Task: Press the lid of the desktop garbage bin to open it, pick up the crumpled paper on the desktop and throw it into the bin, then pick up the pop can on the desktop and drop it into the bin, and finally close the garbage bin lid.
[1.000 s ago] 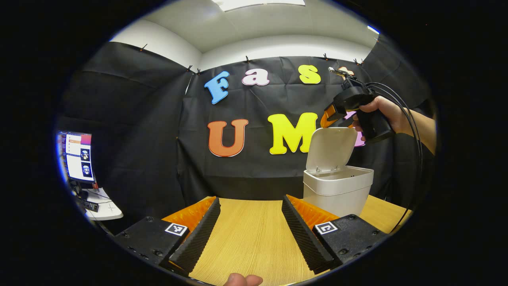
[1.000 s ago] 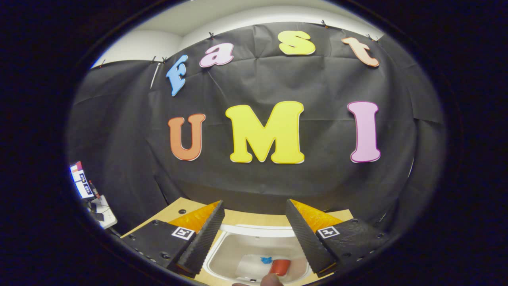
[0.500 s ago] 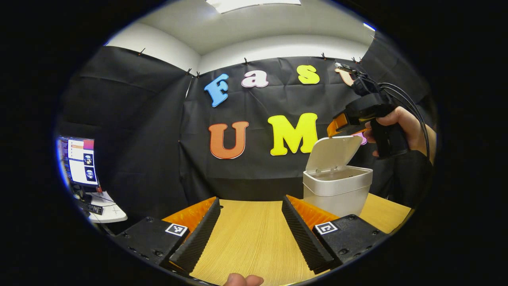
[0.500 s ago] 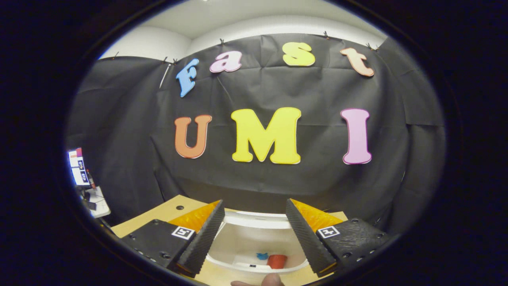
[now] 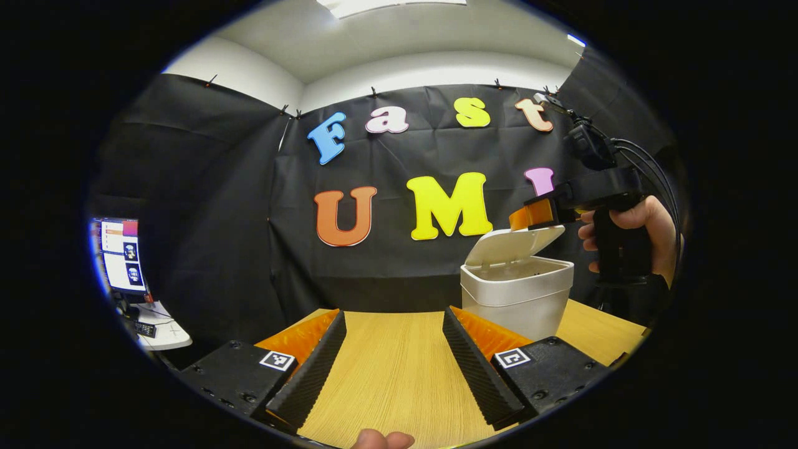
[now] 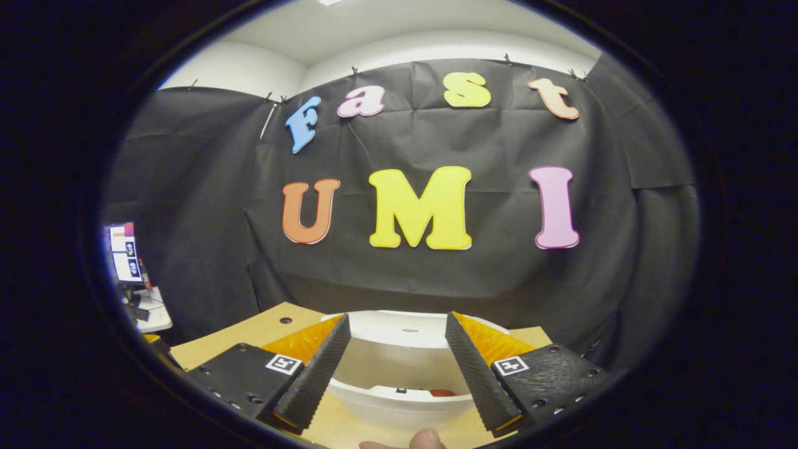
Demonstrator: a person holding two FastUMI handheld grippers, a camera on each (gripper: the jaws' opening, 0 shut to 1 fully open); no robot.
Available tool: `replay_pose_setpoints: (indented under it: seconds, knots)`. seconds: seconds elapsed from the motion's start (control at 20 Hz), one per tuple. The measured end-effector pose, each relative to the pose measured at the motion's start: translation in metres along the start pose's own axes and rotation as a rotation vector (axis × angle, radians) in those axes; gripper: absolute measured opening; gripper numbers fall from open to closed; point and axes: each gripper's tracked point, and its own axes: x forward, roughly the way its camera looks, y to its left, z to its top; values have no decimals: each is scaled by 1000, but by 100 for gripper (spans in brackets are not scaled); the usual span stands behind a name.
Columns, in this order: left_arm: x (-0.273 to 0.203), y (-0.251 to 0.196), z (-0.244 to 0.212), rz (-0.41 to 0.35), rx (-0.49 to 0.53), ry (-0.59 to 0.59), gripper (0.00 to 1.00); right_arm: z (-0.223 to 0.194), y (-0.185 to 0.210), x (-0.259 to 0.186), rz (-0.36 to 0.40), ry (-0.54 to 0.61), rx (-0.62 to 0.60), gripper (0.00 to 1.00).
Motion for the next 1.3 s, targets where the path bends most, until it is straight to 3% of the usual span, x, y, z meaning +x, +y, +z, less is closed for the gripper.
replay_pose_setpoints:
  seconds: [0.4, 0.75, 1.3]
  knots:
    - [4, -17, -8, -27, -9, 9, 100, -32, -10, -4, -54, -47, 25, 98]
    - [7, -19, -15, -34, -31, 21, 100, -66, -28, 4, -100, -17, 43, 98]
    - [15, -28, -16, -49, -40, 16, 100, -76, -21, 11, -102, -40, -31, 98]
